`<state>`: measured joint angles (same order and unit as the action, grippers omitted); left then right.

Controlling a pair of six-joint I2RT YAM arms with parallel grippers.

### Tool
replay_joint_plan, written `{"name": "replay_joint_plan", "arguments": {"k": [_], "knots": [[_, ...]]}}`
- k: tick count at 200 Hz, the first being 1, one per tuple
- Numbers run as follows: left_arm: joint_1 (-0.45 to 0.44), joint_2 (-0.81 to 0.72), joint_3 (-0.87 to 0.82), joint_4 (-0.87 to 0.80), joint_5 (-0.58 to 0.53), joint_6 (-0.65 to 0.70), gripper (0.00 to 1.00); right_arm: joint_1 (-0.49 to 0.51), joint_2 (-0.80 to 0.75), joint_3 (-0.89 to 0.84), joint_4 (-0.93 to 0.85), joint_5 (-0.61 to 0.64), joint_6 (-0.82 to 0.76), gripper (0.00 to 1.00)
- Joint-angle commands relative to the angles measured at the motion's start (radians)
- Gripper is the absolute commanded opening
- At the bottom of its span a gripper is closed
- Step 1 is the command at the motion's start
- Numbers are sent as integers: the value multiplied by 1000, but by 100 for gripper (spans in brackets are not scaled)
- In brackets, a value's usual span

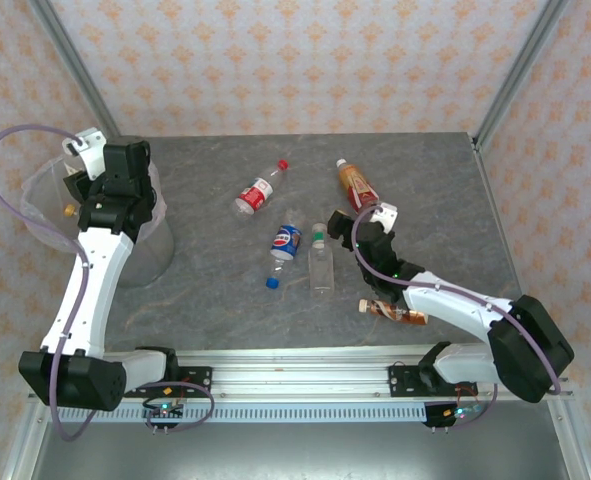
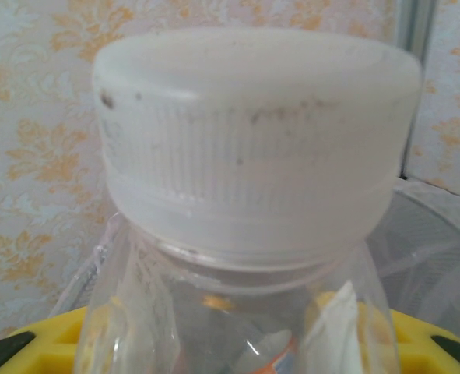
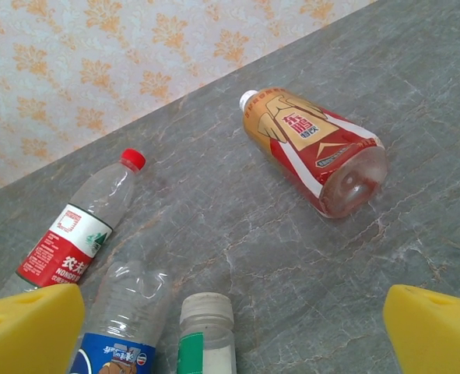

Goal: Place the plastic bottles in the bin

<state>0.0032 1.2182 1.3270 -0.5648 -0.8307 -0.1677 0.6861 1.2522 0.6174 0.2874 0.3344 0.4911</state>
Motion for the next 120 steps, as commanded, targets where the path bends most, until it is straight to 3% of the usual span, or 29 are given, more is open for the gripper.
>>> {"name": "replay_joint_plan", "arguments": {"k": [1, 28, 93, 120], "knots": [[14, 10, -37, -14, -100, -84, 45, -5, 4, 44, -3, -1, -37, 99], [57, 24, -79, -5, -108, -131, 46, -5, 2, 44, -10, -8, -42, 99], [209, 97, -95, -44, 111, -243, 51, -4, 0, 42, -32, -17, -37, 99], [221, 129, -83, -76, 128, -267, 53, -5, -2, 42, -43, -19, -33, 99]]}}
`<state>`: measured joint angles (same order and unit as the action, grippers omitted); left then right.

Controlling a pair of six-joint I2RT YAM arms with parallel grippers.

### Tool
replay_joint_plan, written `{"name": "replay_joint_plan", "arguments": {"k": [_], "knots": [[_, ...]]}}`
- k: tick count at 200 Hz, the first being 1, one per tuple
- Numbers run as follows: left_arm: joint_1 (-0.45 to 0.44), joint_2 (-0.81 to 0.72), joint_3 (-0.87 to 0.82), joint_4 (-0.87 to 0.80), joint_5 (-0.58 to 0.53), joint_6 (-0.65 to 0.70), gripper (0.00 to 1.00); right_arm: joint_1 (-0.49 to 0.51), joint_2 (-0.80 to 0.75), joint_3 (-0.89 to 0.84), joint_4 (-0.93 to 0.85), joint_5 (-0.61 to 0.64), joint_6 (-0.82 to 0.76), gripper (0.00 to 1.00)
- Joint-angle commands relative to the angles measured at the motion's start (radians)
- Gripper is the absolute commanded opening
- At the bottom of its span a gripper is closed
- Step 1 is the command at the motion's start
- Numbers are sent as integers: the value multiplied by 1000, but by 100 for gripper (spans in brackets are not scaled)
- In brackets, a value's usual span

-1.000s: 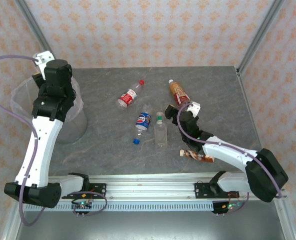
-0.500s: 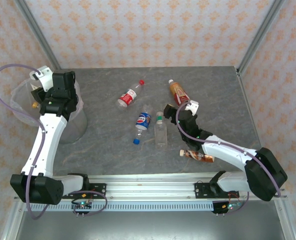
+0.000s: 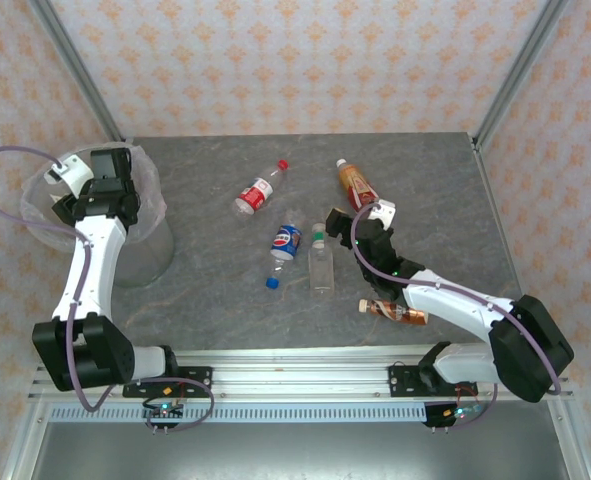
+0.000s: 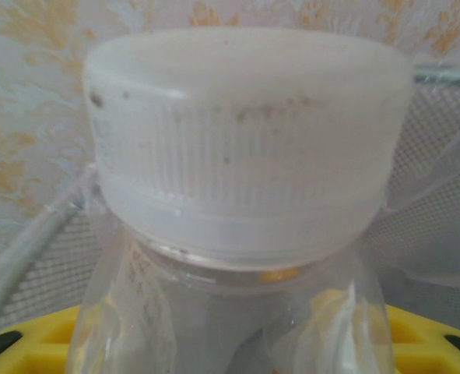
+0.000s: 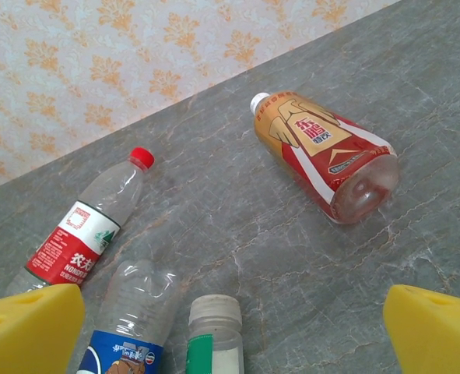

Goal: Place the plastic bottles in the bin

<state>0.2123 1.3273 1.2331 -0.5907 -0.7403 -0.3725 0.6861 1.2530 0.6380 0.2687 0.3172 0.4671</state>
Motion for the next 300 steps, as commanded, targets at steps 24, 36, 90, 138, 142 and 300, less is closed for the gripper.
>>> {"name": "replay_joint_plan", "arguments": {"k": [24, 36, 90, 138, 142, 300], "knots": [[32, 52, 31, -87, 54, -97, 61, -5, 2, 25, -28, -15, -17, 99], [42, 69, 40, -109, 49, -115, 62, -5, 6, 29, -35, -20, -17, 99], [48, 124, 57, -150, 51, -157, 65, -5, 18, 37, -39, -29, -18, 99], [48, 78, 72, -140, 159, -118, 72, -4, 23, 42, -47, -30, -19, 99], [47, 72, 75, -141, 168, -114, 73, -4, 23, 41, -47, -30, -17, 99], [-108, -197, 108, -37, 551, -24, 100, -54, -169, 55, -452, -14, 149, 99]]}}
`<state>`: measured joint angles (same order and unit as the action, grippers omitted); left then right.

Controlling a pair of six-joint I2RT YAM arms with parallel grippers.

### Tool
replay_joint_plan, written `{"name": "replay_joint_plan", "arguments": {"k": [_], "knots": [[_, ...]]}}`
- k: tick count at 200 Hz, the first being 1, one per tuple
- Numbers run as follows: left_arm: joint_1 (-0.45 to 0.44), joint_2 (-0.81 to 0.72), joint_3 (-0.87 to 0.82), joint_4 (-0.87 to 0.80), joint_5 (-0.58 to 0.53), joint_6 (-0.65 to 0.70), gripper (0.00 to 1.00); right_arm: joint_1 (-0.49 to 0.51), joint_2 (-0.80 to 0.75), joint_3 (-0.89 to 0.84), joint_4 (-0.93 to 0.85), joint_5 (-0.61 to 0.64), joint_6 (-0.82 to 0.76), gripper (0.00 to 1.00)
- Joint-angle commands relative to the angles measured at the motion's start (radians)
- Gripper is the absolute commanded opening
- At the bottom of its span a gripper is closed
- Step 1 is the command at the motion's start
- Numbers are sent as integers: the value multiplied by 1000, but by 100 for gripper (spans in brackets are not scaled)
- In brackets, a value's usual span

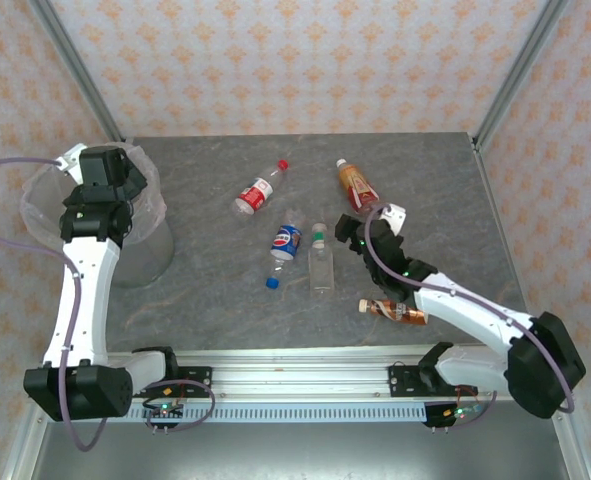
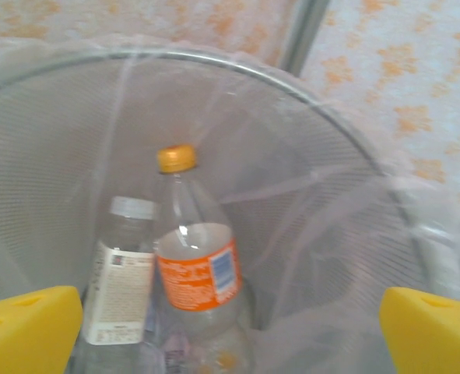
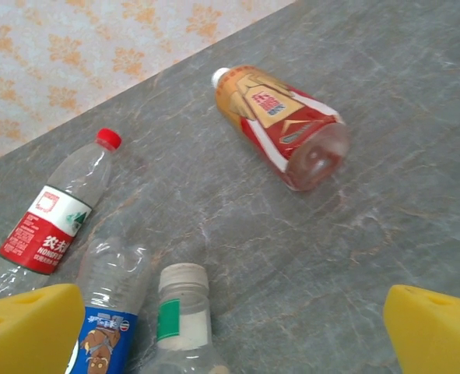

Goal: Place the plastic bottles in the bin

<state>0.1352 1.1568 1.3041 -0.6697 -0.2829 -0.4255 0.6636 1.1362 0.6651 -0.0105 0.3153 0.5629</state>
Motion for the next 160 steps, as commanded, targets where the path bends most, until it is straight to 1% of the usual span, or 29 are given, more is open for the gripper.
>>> {"name": "replay_joint_plan", "arguments": {"k": [1, 27, 34, 47, 60, 76, 86, 98, 117, 130, 149, 160], "knots": [[-32, -27, 38, 44, 97, 28, 100, -34, -55, 27, -175, -17, 53, 99], [-79, -53, 10, 119, 209, 20, 100, -110, -139, 17, -257, -127, 101, 99], [-90, -64, -17, 168, 244, 13, 100, -138, -162, 18, -297, -150, 116, 99], [-112, -84, -74, 277, 344, -2, 100, -190, -200, 27, -375, -194, 127, 99], [-138, -89, -105, 347, 395, -17, 100, -240, -225, 45, -469, -223, 139, 99], [-174, -89, -120, 382, 405, -6, 100, -288, -245, 65, -586, -256, 167, 99], [-187, -90, -129, 404, 416, 0, 100, -307, -255, 79, -657, -253, 207, 99], [-192, -89, -144, 432, 445, 2, 100, -324, -257, 102, -759, -228, 287, 99], [-194, -89, -159, 460, 481, 7, 100, -351, -246, 150, -902, -222, 408, 99], [-193, -89, -168, 467, 485, 9, 100, -365, -231, 186, -988, -218, 479, 99], [-193, -90, -181, 478, 481, 14, 100, -396, -198, 234, -1134, -199, 623, 99], [-193, -88, -191, 492, 479, 13, 100, -423, -172, 250, -1203, -227, 694, 99]]}}
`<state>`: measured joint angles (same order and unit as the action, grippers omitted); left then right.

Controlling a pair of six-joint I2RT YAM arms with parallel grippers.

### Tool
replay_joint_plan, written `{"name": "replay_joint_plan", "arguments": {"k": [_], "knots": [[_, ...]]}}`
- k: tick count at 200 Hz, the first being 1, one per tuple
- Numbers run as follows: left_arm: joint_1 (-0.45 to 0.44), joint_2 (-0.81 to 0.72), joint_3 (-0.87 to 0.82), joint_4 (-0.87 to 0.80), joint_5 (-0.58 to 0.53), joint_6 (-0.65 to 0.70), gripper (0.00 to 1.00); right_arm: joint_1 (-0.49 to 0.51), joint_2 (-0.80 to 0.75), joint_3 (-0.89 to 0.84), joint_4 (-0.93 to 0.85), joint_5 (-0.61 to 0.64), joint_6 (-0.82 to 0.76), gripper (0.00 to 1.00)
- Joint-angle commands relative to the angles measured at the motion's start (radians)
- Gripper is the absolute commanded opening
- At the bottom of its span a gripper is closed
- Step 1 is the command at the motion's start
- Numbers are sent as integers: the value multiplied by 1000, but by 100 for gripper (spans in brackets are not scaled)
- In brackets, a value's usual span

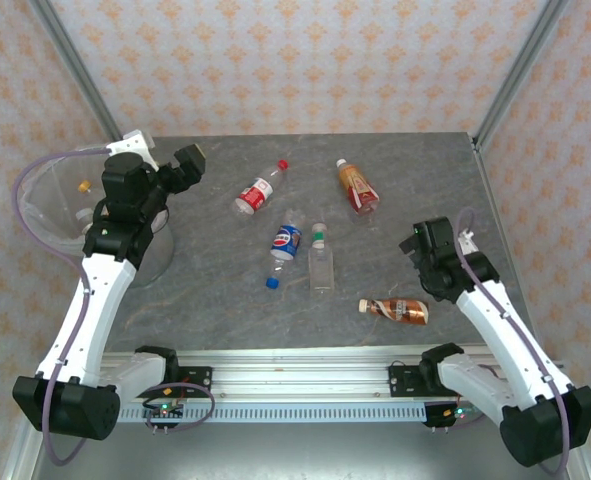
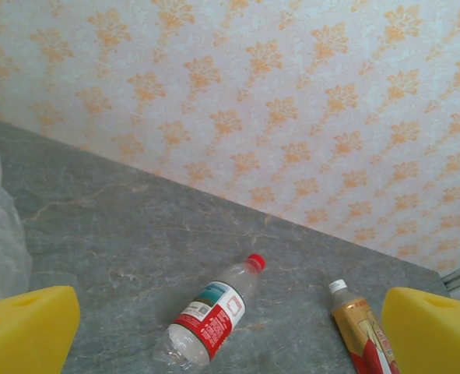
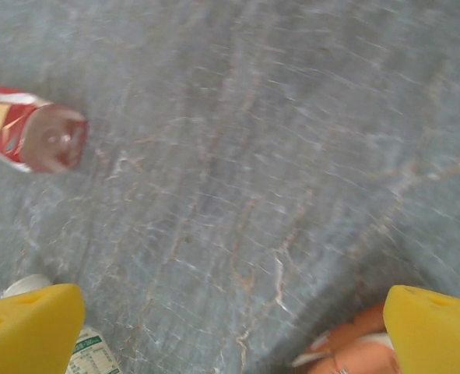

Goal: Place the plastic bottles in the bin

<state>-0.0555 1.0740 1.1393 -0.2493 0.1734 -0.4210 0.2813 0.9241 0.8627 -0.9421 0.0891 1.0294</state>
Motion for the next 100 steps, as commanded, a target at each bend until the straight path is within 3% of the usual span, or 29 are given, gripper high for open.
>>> {"name": "replay_joint_plan", "arguments": {"k": [1, 42, 70, 100], "knots": [[-3, -5, -28, 73, 23, 9, 100, -44, 43, 53, -275, -6, 233, 99], [-3, 25, -42, 96, 29, 8, 100, -73, 114, -28, -252, -301, 378, 99], [-2, 51, -42, 92, 28, 14, 100, -73, 141, -90, -241, -340, 470, 99], [-3, 71, -40, 89, 28, 22, 100, -94, 108, -234, -16, -383, 576, 99]]}}
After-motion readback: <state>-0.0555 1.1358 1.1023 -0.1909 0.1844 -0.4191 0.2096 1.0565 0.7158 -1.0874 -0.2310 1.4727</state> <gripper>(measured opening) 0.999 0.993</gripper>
